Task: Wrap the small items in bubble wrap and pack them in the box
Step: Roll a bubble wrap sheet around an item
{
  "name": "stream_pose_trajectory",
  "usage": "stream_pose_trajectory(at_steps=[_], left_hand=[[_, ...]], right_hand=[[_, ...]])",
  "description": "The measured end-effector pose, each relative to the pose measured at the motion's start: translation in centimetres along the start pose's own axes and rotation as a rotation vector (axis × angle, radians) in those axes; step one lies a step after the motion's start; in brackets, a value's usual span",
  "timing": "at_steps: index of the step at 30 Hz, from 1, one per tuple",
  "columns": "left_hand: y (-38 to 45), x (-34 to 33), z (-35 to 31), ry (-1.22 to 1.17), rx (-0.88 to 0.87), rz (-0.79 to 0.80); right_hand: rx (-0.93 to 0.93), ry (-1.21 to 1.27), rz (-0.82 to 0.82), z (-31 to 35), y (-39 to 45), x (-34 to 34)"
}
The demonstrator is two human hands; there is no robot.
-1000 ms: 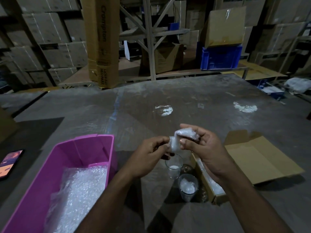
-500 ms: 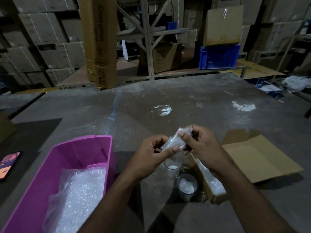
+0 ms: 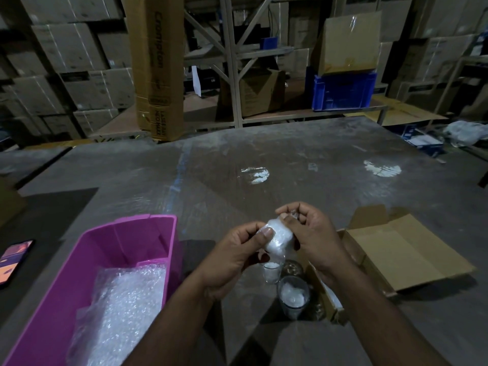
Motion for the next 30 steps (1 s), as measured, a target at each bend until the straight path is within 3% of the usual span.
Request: stream_pose_trajectory(at_steps=[9, 17, 21, 24, 30], left_hand=[[0.6, -0.3, 0.4, -0.394, 0.144, -0.296], [0.9, -0.4, 2.2, -0.412, 0.069, -0.342], [0.7, -0.6, 3.2, -0.343, 0.018, -0.362], [0.9, -0.1, 4.0, -0.230, -0.025, -0.467], [1.1, 1.8, 5.6, 0.145, -0.168, -0.639]], right_hand=[[0.138, -0.114, 0.089, -0.3, -0.5, -0.2], [0.062, -0.020, 0.308, 0.1, -0.9, 0.8], [0.202, -0.199, 0.252, -0.4, -0.1, 1.0], [0.282, -0.339, 0.170, -1.1, 0.9, 1.3], [0.332, -0.690, 0.173, -2.8, 2.6, 1.5]])
Point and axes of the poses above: each hand's wrist, its own y-axis towards the middle knuckle, its own x-axis out of the back of the hand, z = x × y, the point moved 2 cm from there along y, towards the middle knuckle, and after that the axes turned 15 degrees about -z, right-handed, at the moved point
